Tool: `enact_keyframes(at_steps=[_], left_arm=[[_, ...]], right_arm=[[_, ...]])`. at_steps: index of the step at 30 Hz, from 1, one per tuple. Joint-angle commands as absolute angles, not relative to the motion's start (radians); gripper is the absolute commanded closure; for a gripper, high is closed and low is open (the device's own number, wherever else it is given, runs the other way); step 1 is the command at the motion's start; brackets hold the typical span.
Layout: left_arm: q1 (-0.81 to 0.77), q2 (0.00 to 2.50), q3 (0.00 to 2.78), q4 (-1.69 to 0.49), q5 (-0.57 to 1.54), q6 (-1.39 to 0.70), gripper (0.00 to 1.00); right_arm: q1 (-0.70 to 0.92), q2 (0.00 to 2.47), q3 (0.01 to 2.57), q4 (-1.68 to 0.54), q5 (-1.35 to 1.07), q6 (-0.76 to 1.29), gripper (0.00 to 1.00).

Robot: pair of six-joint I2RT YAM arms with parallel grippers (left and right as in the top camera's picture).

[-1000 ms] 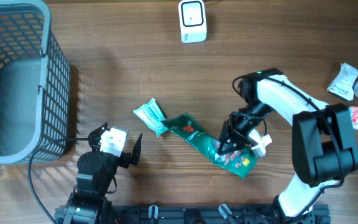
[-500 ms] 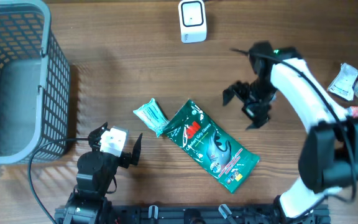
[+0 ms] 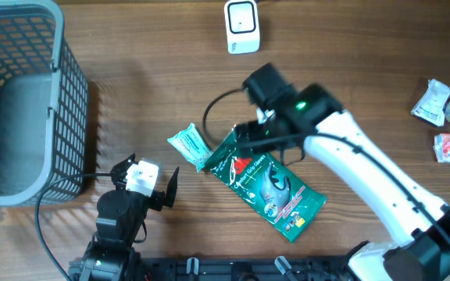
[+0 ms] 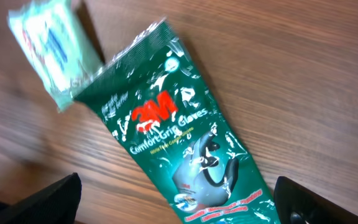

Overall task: Scan the item barcode
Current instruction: 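Lift the green gloves pack with the right gripper to the scanner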

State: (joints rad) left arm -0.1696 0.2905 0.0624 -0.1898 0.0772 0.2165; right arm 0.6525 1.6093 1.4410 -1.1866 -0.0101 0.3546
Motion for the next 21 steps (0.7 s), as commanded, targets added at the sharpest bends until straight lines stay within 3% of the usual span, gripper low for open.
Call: enact_keyframes(at_steps=[1, 10, 21], left_arm=[[-0.165, 0.287, 0.057, -0.189, 0.089, 0.229, 0.00], [-0.165, 0.287, 0.057, -0.189, 0.089, 0.229, 0.00], [-0.165, 0.287, 0.057, -0.189, 0.089, 0.229, 0.00]], right_arm=[[0.767, 1.627, 1.309, -1.143, 0.065, 0.260, 0.01], [0.852, 1.627, 1.000, -0.911, -0.136, 0.152, 0.00], [0.852, 1.631, 0.854, -0.748, 0.009, 0.252, 0.00]])
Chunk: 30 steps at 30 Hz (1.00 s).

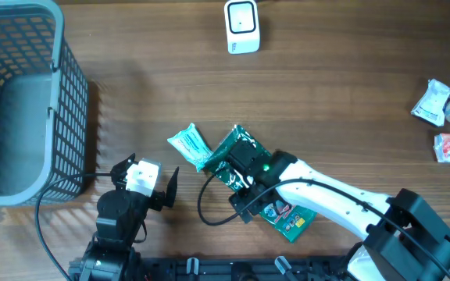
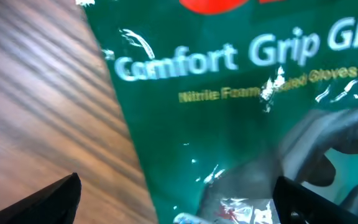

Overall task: Scan the item barcode
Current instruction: 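Lift the green gloves pack with the right gripper to the scanner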

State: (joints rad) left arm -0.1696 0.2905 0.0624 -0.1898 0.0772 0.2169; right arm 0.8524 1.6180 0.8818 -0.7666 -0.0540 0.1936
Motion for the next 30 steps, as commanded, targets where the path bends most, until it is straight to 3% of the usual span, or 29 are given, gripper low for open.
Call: enact_keyframes(at_steps=[1, 8, 9, 11, 12, 13, 15, 21, 25, 30], left_arm=[[-0.165, 0.287, 0.057, -0.189, 0.089, 0.229, 0.00], [-0.165, 0.287, 0.057, -0.189, 0.089, 0.229, 0.00], [-0.165, 0.287, 0.057, -0.189, 0.089, 0.229, 0.00], [-0.165, 0.287, 0.057, -0.189, 0.089, 0.229, 0.00], [-0.165, 0.287, 0.057, -0.189, 0.089, 0.229, 0.00], [-0.165, 0.287, 0.057, -0.189, 0.089, 0.229, 0.00], [-0.165, 0.287, 0.057, -0.189, 0.089, 0.229, 0.00], [-0.165, 0.287, 0.057, -0.189, 0.089, 0.229, 0.00], [-0.165, 0.287, 0.057, -0.189, 0.089, 0.229, 0.00], [-0.165, 0.287, 0.057, -0.189, 0.089, 0.229, 0.00]], right_arm=[[0.852, 1.631, 0.849, -0.742, 0.023, 0.273, 0.00], [0.838, 1.699, 0.831, -0.688, 0.014, 0.365, 0.01], [0.838, 1.718, 0.831, -0.681, -0.007, 0.370, 0.06], [0.838, 1.798, 0.833, -0.666, -0.057, 0.369, 0.34], [0.838, 1.847, 0.849, -0.672, -0.065, 0.364, 0.40], [0.838, 1.888, 0.879, -0.691, -0.094, 0.317, 0.54], [0.837, 1.926, 0.938, -0.722, -0.144, 0.277, 0.93], [0.811, 1.893, 1.105, -0.724, -0.313, 0.315, 0.95], [0.704, 1.815, 1.199, -0.748, -0.653, 0.212, 0.95], [0.498, 1.780, 1.196, -0.789, -1.273, -0.027, 0.96]])
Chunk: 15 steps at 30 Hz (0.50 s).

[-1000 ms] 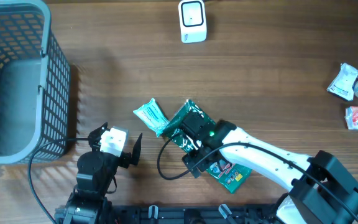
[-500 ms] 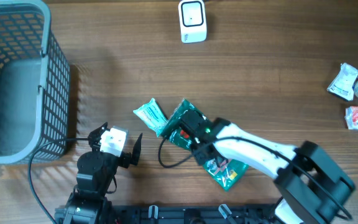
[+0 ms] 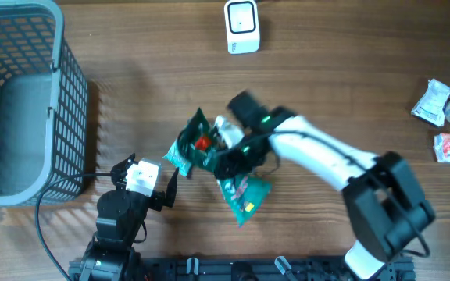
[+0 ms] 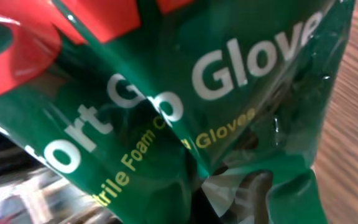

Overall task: Scan the item barcode
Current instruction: 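Lift the green gloves pack with the right gripper to the scanner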

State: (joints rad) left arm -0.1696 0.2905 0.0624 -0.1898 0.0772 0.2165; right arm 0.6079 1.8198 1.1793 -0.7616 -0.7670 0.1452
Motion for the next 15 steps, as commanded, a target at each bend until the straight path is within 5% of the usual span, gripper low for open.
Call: enact_keyframes(at_steps=[1, 9, 15], left_arm=[[-0.165, 0.287, 0.057, -0.189, 0.089, 0.229, 0.00], [-0.165, 0.287, 0.057, -0.189, 0.089, 0.229, 0.00], [-0.165, 0.287, 0.057, -0.189, 0.089, 0.229, 0.00]], right_arm=[[0.465, 1.780, 1.189, -0.790, -1.337, -0.025, 0.96], [0.322, 1.780, 1.185, -0.668, -1.621, 0.035, 0.96], [0.323, 1.780, 1.185, -0.564, -1.621, 0.725, 0.96]])
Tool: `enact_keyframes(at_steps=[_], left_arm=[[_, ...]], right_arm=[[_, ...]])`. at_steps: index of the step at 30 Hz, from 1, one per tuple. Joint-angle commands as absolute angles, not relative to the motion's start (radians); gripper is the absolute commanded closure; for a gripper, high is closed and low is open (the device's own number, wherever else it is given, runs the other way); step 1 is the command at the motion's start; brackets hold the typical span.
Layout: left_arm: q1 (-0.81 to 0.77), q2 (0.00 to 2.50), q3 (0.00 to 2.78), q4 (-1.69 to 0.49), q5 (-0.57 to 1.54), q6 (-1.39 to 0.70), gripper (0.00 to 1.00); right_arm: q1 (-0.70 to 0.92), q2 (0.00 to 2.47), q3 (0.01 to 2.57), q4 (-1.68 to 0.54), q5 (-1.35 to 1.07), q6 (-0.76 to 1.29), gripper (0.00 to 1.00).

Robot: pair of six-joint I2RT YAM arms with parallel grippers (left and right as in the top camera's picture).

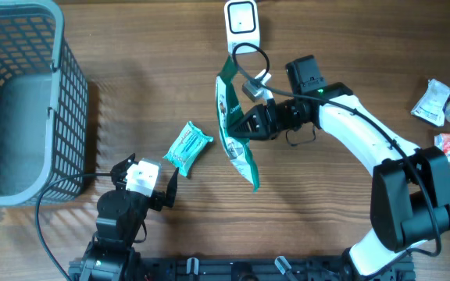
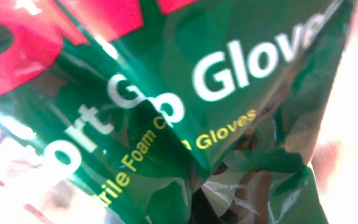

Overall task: Scan the item barcode
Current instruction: 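Lift the green gloves pack with the right gripper to the scanner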

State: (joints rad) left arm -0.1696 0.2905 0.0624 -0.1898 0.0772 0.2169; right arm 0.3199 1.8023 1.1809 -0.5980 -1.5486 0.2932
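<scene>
My right gripper point(image 1: 253, 122) is shut on a green 3M Comfort Grip gloves pack point(image 1: 233, 129). It holds the pack off the table, edge-on to the overhead camera, with the top end just below the white barcode scanner point(image 1: 242, 26). In the right wrist view the creased pack point(image 2: 166, 112) fills the frame and hides the fingers. No barcode shows in either view. My left gripper point(image 1: 148, 180) stands open near the front edge, holding nothing.
A teal wipes packet point(image 1: 187, 147) lies left of the hanging pack. A grey wire basket point(image 1: 69, 109) takes up the far left. At the right edge lie a white packet point(image 1: 430, 101), a green object and a small red-and-white packet point(image 1: 448, 147).
The right gripper has carried the gloves pack from low over the table beside the teal packet up and right, to just below the scanner. The teal packet is uncovered and lies turned.
At first the gloves pack lay flat beside the teal packet, with my right gripper open above it. Then the gripper was down over the pack. Then it was shut on the crumpled pack, lifted off the table. Now the pack hangs by the scanner. The left arm stayed still.
</scene>
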Motion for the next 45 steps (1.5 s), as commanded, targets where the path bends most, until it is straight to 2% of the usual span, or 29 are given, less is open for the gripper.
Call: enact_keyframes(at_steps=[1, 4, 9, 14, 18, 22, 24, 27, 32, 38, 40, 42, 45], left_arm=[[-0.165, 0.287, 0.057, -0.189, 0.089, 0.229, 0.00], [-0.165, 0.287, 0.057, -0.189, 0.089, 0.229, 0.00], [-0.165, 0.287, 0.057, -0.189, 0.089, 0.229, 0.00], [-0.165, 0.287, 0.057, -0.189, 0.089, 0.229, 0.00], [-0.165, 0.287, 0.057, -0.189, 0.089, 0.229, 0.00], [-0.165, 0.287, 0.057, -0.189, 0.089, 0.229, 0.00], [-0.165, 0.287, 0.057, -0.189, 0.089, 0.229, 0.00], [-0.165, 0.287, 0.057, -0.189, 0.089, 0.229, 0.00], [-0.165, 0.287, 0.057, -0.189, 0.089, 0.229, 0.00], [-0.165, 0.287, 0.057, -0.189, 0.089, 0.229, 0.00], [-0.165, 0.287, 0.057, -0.189, 0.089, 0.229, 0.00], [-0.165, 0.287, 0.057, -0.189, 0.089, 0.229, 0.00], [-0.165, 0.287, 0.057, -0.189, 0.089, 0.229, 0.00]], right_arm=[[0.323, 1.780, 1.185, -0.517, -1.621, 0.863, 0.96], [0.323, 1.780, 1.185, -0.341, -1.621, 1.218, 0.96], [0.326, 1.780, 1.185, -0.123, -1.621, 1.575, 0.96], [0.306, 1.780, 1.185, 0.035, -1.549, 2.069, 0.96], [0.260, 1.781, 1.189, 0.093, -1.439, 2.071, 0.96], [0.226, 1.807, 1.189, 0.016, -1.421, 2.071, 0.96], [0.199, 1.840, 1.189, -0.061, -1.462, 2.071, 0.96], [0.188, 1.895, 1.189, -0.053, -1.561, 2.070, 0.96], [0.189, 1.966, 1.189, 0.334, -1.613, 2.071, 0.96], [0.188, 1.977, 1.189, 0.340, -1.613, 2.070, 0.96], [0.188, 1.977, 1.189, 0.452, -1.613, 2.070, 0.95], [0.194, 1.972, 1.189, 0.654, -1.613, 2.070, 0.95], [0.203, 1.943, 1.189, 0.708, -1.613, 2.070, 0.96]])
